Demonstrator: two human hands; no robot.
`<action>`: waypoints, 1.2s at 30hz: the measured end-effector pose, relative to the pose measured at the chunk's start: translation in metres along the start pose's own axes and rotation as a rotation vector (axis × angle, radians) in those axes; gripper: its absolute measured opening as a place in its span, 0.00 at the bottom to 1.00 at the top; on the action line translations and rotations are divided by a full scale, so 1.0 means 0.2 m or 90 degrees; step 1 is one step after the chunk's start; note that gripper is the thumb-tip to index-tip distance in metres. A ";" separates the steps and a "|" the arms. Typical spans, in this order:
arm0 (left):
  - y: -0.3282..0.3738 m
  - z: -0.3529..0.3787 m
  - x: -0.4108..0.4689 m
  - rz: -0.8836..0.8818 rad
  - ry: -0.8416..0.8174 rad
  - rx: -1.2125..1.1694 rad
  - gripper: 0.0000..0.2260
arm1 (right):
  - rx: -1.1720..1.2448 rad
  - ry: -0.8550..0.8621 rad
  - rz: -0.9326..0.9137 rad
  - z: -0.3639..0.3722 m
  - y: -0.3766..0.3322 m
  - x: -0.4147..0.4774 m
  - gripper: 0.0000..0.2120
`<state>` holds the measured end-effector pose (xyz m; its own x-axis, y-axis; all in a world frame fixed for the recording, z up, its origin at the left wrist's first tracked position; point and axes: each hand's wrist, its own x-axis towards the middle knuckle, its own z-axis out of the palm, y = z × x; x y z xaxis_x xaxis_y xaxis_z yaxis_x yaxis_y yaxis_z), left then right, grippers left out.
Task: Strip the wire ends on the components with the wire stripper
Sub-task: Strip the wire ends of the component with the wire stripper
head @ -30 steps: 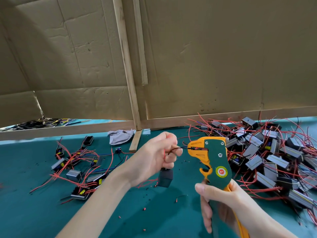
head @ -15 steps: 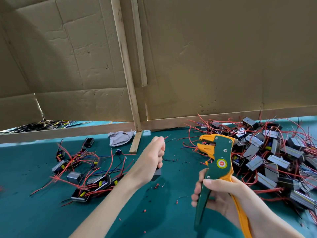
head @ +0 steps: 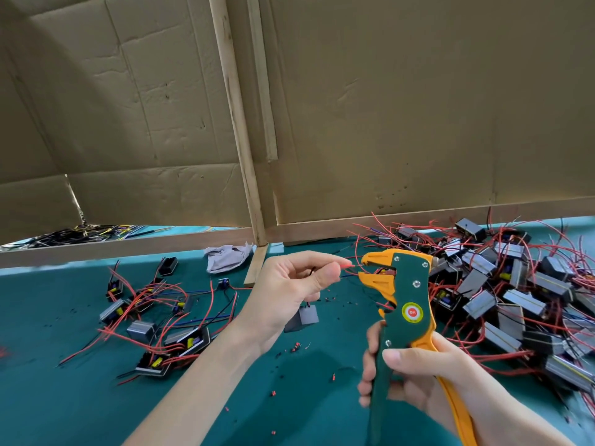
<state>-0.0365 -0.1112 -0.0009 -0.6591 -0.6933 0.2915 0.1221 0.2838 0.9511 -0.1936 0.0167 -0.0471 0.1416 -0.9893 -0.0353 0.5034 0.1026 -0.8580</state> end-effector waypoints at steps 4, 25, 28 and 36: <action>0.01 0.02 -0.01 -0.023 0.009 -0.039 0.07 | 0.003 -0.029 -0.011 0.00 0.00 0.00 0.23; 0.06 -0.01 -0.02 -0.067 -0.066 0.070 0.06 | -0.128 0.034 0.010 0.05 0.00 -0.04 0.13; 0.06 -0.02 -0.02 -0.065 -0.078 0.078 0.05 | -0.146 0.083 0.001 0.07 0.01 -0.04 0.13; 0.01 0.01 -0.02 -0.075 -0.054 0.118 0.05 | -0.067 0.079 0.004 0.07 0.02 -0.02 0.15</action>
<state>-0.0347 -0.1072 0.0006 -0.7218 -0.6728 0.1625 -0.0931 0.3269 0.9405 -0.1797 0.0228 -0.0435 0.0350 -0.9946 -0.0974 0.4096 0.1032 -0.9064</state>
